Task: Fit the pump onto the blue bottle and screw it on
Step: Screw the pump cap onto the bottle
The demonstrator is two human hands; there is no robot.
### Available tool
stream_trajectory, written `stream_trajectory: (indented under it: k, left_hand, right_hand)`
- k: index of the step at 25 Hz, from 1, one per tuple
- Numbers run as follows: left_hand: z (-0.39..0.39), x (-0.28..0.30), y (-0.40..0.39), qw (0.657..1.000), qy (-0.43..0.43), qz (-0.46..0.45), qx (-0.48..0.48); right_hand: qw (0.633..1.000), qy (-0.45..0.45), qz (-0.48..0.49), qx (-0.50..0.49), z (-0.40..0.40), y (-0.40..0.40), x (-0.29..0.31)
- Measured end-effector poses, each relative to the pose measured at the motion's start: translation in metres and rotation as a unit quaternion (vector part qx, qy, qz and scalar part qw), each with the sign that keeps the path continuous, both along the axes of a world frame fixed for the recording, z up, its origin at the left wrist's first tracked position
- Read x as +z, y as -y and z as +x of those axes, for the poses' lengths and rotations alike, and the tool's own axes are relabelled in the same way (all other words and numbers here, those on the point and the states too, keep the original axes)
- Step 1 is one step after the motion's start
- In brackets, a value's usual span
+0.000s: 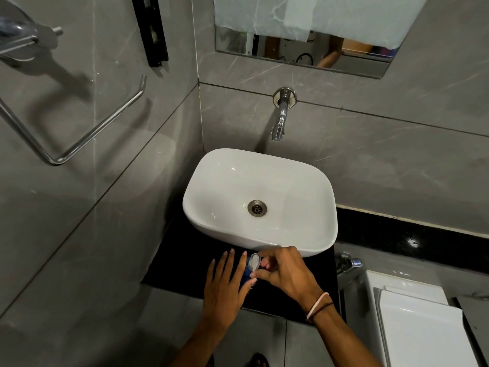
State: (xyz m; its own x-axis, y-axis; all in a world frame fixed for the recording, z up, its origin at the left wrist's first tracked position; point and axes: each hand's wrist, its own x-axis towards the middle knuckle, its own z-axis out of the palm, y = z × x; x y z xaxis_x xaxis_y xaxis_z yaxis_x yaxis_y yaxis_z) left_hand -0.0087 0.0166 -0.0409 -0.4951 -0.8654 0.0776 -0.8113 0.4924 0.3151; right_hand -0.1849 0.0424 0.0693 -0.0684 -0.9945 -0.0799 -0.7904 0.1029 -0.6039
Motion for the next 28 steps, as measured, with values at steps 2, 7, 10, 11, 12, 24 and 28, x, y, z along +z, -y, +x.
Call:
stream_trajectory:
  k: [2, 7, 10, 11, 12, 24, 28]
  left_hand:
    - [0.0, 0.002, 0.001, 1.0, -0.01, 0.012, -0.009]
    - [0.005, 0.0, -0.002, 0.977, -0.202, 0.066, 0.002]
    - [0.011, 0.004, -0.003, 0.926, -0.321, 0.183, 0.074]
    - [0.012, 0.005, -0.002, 0.916, -0.338, 0.207, 0.07]
    - [0.012, 0.006, -0.001, 0.909, -0.347, 0.221, 0.065]
    - [0.099, 0.004, 0.064, 0.886, -0.37, 0.203, 0.194]
    - [0.131, 0.004, 0.078, 0.885, -0.374, 0.204, 0.187]
  right_hand:
    - [0.999, 0.032, 0.015, 0.002, -0.003, -0.002, 0.0]
    - [0.962, 0.228, 0.064, -0.133, -0.02, -0.024, -0.03]
    - [0.883, 0.394, 0.169, -0.192, -0.009, -0.029, -0.052]
    - [0.862, 0.431, 0.179, -0.199, -0.005, -0.028, -0.058]
    - [0.849, 0.454, 0.177, -0.205, 0.0, -0.026, -0.062]
    - [0.833, 0.476, 0.221, -0.174, 0.096, 0.068, -0.057]
    - [0.846, 0.462, 0.22, -0.151, 0.127, 0.089, -0.056]
